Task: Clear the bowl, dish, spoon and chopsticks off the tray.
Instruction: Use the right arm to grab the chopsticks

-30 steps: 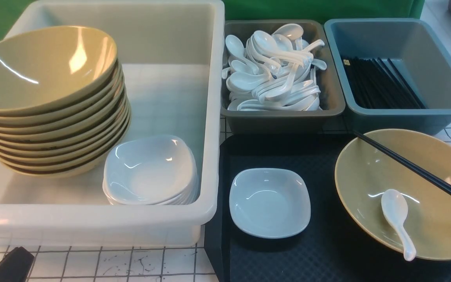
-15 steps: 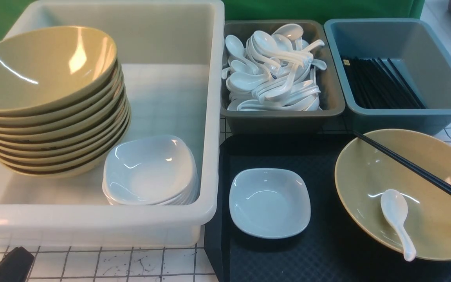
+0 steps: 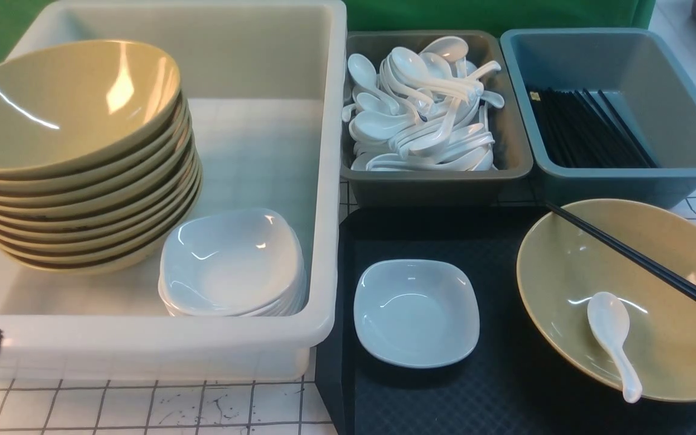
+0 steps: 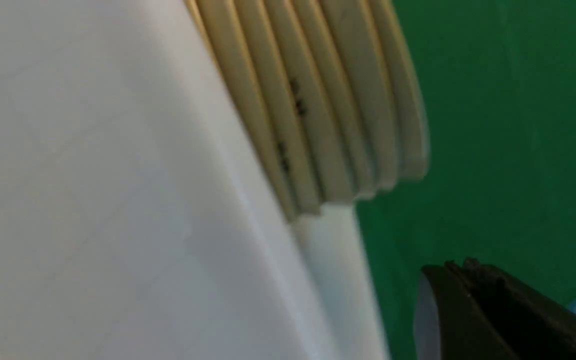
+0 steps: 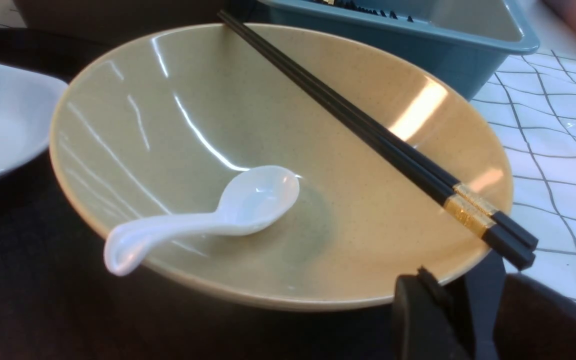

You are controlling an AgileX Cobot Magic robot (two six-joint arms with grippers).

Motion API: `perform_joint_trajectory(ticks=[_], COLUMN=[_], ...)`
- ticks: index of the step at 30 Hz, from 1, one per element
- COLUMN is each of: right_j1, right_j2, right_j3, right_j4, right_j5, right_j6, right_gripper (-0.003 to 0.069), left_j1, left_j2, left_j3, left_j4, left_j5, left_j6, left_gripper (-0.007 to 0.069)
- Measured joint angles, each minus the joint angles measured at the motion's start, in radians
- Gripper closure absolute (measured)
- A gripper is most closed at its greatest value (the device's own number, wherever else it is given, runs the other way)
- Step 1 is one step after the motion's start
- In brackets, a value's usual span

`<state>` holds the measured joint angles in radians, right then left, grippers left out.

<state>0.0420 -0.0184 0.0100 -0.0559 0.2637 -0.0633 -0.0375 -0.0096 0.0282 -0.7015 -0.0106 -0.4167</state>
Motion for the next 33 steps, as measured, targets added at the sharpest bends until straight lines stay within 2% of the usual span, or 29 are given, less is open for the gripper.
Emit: perform_joint_trajectory(ticks=[1,5,19,22,25,27,30,33], right_j1=[0.0,0.0,0.0,0.0,0.0,0.0,0.004,0.042], right_j2=[0.0,0.0,0.0,0.0,0.0,0.0,0.0,0.022], right_j3=[0.0,0.0,0.001,0.011,0.017,0.017,0.017,-0.03], right_j4=[0.0,0.0,0.002,0.066,0.127,0.134,0.138,0.141], right_j5=[0.0,0.0,-0.016,-0.074,-0.156,-0.202,-0.228,-0.125], right_j6=[0.0,0.0,0.01,0.156,0.392,0.462,0.579,0.629], right_gripper=[0.0423,0.0423,0.0423,0.0423,0.0423,0.0423,0.0423,0.0434], left_j1=[0.0,0.0,0.0,0.0,0.0,0.0,0.0,-0.011], left_j2=[0.0,0.0,0.0,0.0,0.0,0.0,0.0,0.042], left_j3=[0.0,0.0,0.0,0.0,0.0,0.0,-0.063,-0.187], left_j4=[-0.047,-0.096,-0.11,-0.113,-0.152,-0.161,-0.114,-0.026], left_j5=[-0.029,-0.052,-0.077,-0.077,-0.089,-0.078,0.05,0.212], left_j6=[0.0,0.0,0.0,-0.001,-0.046,-0.065,-0.045,0.029], left_gripper=[0.0626,0.0626,0.0626,0.0626,0.0626,0.0626,0.0626,0.0626])
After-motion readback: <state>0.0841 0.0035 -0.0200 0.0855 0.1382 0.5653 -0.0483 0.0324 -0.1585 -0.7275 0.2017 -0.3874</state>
